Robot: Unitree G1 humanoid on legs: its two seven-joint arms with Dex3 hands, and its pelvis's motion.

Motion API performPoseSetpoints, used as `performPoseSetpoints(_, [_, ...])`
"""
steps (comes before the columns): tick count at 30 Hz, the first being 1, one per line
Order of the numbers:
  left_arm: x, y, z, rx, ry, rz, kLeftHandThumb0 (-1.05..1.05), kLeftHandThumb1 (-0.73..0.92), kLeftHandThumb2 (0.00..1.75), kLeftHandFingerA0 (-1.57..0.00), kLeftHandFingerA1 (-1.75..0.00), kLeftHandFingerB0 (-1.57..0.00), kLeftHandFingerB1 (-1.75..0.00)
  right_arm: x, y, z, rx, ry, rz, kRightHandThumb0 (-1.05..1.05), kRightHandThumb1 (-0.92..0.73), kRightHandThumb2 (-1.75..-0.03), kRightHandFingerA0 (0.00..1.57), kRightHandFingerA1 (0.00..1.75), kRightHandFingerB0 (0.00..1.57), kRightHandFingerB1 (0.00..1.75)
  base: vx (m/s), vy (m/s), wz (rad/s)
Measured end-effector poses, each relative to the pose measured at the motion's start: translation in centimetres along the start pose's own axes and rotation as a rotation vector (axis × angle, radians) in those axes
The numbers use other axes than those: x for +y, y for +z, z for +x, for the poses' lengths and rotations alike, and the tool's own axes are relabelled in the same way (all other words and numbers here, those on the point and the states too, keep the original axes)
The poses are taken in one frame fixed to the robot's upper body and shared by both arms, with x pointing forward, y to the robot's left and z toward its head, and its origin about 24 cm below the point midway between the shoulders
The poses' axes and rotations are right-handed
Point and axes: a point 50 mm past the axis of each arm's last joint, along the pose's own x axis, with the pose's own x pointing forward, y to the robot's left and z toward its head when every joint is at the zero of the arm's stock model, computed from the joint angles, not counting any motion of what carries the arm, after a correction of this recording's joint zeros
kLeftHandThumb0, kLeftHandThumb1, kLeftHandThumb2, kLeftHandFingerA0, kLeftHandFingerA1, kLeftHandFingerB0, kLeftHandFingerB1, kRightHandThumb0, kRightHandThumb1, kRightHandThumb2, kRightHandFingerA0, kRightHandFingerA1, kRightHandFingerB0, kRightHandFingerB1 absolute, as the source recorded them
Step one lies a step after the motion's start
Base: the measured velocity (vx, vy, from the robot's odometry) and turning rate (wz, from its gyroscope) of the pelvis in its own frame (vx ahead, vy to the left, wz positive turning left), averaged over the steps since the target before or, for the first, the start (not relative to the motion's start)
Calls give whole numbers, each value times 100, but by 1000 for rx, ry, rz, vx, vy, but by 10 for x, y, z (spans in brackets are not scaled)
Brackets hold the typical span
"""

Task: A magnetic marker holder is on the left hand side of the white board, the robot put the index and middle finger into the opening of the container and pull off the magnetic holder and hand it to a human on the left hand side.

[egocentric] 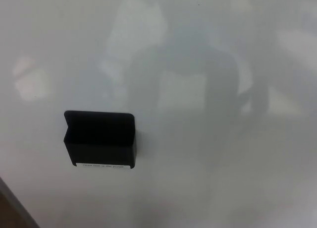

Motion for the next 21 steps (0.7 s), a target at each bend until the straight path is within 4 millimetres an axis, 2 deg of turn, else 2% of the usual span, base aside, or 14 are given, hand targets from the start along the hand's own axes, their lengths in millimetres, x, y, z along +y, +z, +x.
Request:
performPoseSetpoints(3, [1, 15, -2, -101, -7, -3, -24, 48, 60, -53, -43, -46, -42, 3, 6, 1, -51, -4, 3, -26, -73, -62, 85, 53, 44, 34, 0, 0, 0])
performPoseSetpoints(5, [1, 36, -5, -219, -14, 18, -24, 48, 60, -53, -43, -46, -42, 4, 11, 2, -88, -9, 3, -26, -73, -62, 85, 53, 44, 34, 0, 0, 0])
performPoseSetpoints(6, [1, 43, -7, -257, -18, 27, -20, 50, 55, -71, -46, -52, -40, 4, 12, 2, -99, -10, 3, -28, -72, -62, 85, 52, 44, 34, 0, 0, 0])
performPoseSetpoints(7, [1, 51, -8, -299, -22, 36, -20, 50, 55, -71, -46, -52, -40, 5, 14, 2, -111, -13, 4, -28, -72, -62, 85, 52, 44, 34, 0, 0, 0])
performPoseSetpoints(8, [1, 68, -12, -379, -30, 58, -24, 49, 54, -74, -46, -57, -42, 5, 16, 3, -129, -16, 4, -27, -72, -62, 85, 52, 44, 34, 0, 0, 0])
performPoseSetpoints(9, [1, 73, -13, -400, -32, 65, -24, 49, 54, -74, -46, -57, -42, 5, 16, 3, -133, -16, 3, -27, -72, -62, 85, 52, 44, 34, 0, 0, 0])
performPoseSetpoints(10, [2, 81, -15, -434, -33, 77, -24, 49, 55, -64, -45, -56, -41, 5, 17, 3, -140, -17, 3, -27, -72, -62, 84, 52, 43, 34, 0, 0, 0])
performPoseSetpoints(12, [6, 109, -23, -555, -32, 127, -24, 49, 55, -64, -45, -56, -41, 5, 20, 3, -163, -21, 3, -27, -72, -62, 84, 52, 43, 34, 0, 0, 0])
performPoseSetpoints(15, [9, 136, -33, -663, -32, 179, -21, 49, 55, -59, -40, -57, -38, 6, 22, 3, -182, -26, 3, -27, -72, -63, 85, 54, 43, 35, 0, 0, 0])
performPoseSetpoints(18, [12, 176, -52, -823, -33, 269, -21, 49, 55, -59, -40, -57, -38, 6, 24, 3, -210, -34, 5, -27, -72, -63, 85, 54, 43, 35, 0, 0, 0])
performPoseSetpoints(19, [12, 183, -56, -850, -33, 285, -20, 47, 54, -60, -40, -58, -38, 6, 25, 3, -215, -35, 5, -28, -72, -63, 84, 53, 41, 34, 0, 0, 0])
performPoseSetpoints(21, [10, 216, -74, -981, -39, 373, -17, 46, 54, -60, -41, -58, -39, 6, 27, 2, -237, -42, 6, -27, -72, -63, 84, 53, 42, 34, 0, 0, 0])
